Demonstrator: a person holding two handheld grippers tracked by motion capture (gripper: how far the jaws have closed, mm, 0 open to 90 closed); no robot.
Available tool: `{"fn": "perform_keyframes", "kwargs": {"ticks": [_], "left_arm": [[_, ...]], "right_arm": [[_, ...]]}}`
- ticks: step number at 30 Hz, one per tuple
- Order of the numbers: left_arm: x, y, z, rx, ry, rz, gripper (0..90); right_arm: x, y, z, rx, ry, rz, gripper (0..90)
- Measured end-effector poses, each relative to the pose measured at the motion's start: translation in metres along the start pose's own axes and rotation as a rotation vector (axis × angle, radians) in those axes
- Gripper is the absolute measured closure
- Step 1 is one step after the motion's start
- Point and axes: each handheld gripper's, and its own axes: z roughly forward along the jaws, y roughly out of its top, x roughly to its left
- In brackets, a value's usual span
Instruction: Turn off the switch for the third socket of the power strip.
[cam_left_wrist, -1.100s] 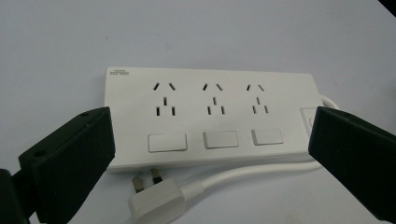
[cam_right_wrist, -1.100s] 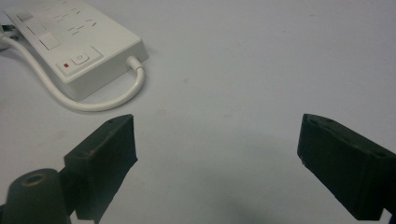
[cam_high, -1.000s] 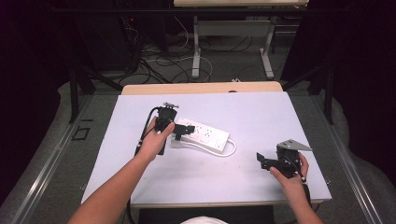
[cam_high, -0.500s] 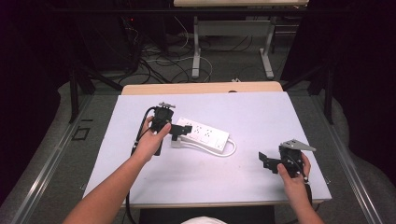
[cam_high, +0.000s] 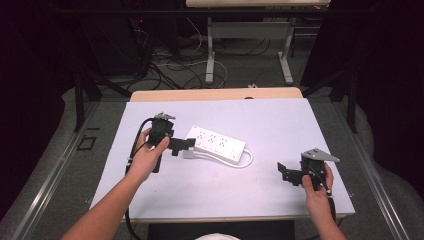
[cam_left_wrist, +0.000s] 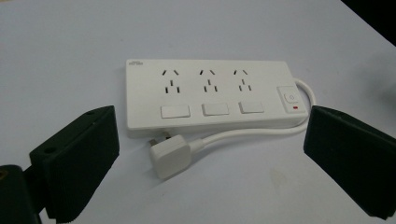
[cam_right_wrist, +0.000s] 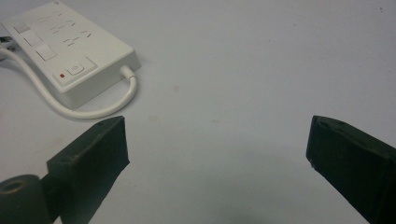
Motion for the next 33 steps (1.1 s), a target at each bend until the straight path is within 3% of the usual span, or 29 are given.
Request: {"fn": "perform_keyframes", "kwargs": {"ticks": [15,17,23,33], "left_arm": [[0.018,-0.033,-0.039,-0.044,0.032,-0.024,2.6],[0.019,-0.037,-0.043,-0.043,0.05,-0.007,2.6],[0.025,-0.054,-0.057,-0.092,0.063,-0.045,2.5],[0.051,-0.08,-0.075,-0.14,0.132,-0.116,2.6]], "right_arm": [[-0.007,0.001,-0.006,-0.018,-0.025,0.044,4.5],[-0.008,0.001,-0.006,-0.021,-0.03,0.044,4.4],[-0.008,0.002,-0.008,-0.013,-0.021,0.041,4.2],[-0.01,0.002,-0.009,-0.02,-0.032,0.029,4.2]]}}
